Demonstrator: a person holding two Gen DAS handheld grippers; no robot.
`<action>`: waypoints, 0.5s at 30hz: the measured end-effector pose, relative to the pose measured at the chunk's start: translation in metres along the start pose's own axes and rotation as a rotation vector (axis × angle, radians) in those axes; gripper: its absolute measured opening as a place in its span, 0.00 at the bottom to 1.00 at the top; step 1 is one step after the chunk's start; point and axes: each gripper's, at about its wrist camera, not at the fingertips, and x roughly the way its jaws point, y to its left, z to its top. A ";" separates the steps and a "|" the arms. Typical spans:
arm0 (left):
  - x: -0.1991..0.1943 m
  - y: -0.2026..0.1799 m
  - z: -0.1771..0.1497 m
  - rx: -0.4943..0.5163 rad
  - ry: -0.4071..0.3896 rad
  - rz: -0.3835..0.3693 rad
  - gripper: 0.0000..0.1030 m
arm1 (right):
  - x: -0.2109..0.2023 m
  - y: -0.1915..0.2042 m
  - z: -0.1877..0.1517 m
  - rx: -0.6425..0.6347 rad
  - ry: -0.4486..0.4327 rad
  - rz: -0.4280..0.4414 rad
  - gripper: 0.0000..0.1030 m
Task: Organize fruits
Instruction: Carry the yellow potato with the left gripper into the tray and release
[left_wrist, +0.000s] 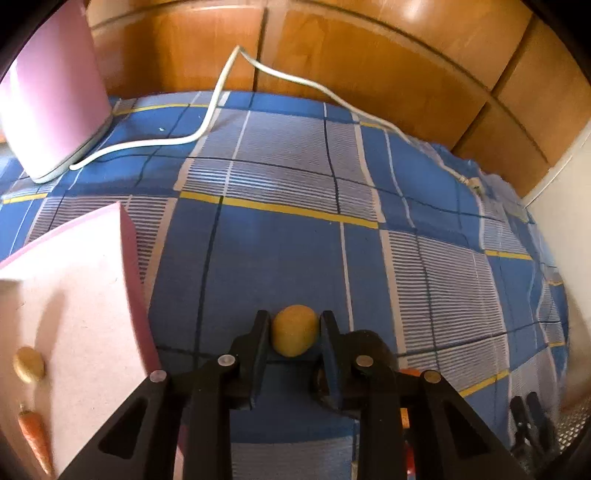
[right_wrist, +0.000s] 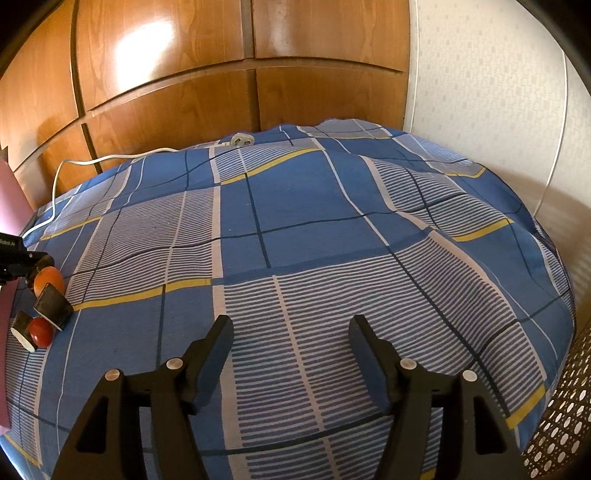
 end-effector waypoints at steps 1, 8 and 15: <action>-0.005 0.001 -0.002 -0.008 -0.011 -0.014 0.26 | 0.000 0.000 0.000 0.001 0.000 0.001 0.64; -0.056 0.002 -0.021 -0.006 -0.152 0.006 0.26 | -0.001 0.002 -0.001 0.000 -0.004 -0.005 0.66; -0.102 0.026 -0.046 -0.069 -0.266 0.053 0.26 | -0.002 0.006 -0.003 -0.015 -0.013 -0.012 0.70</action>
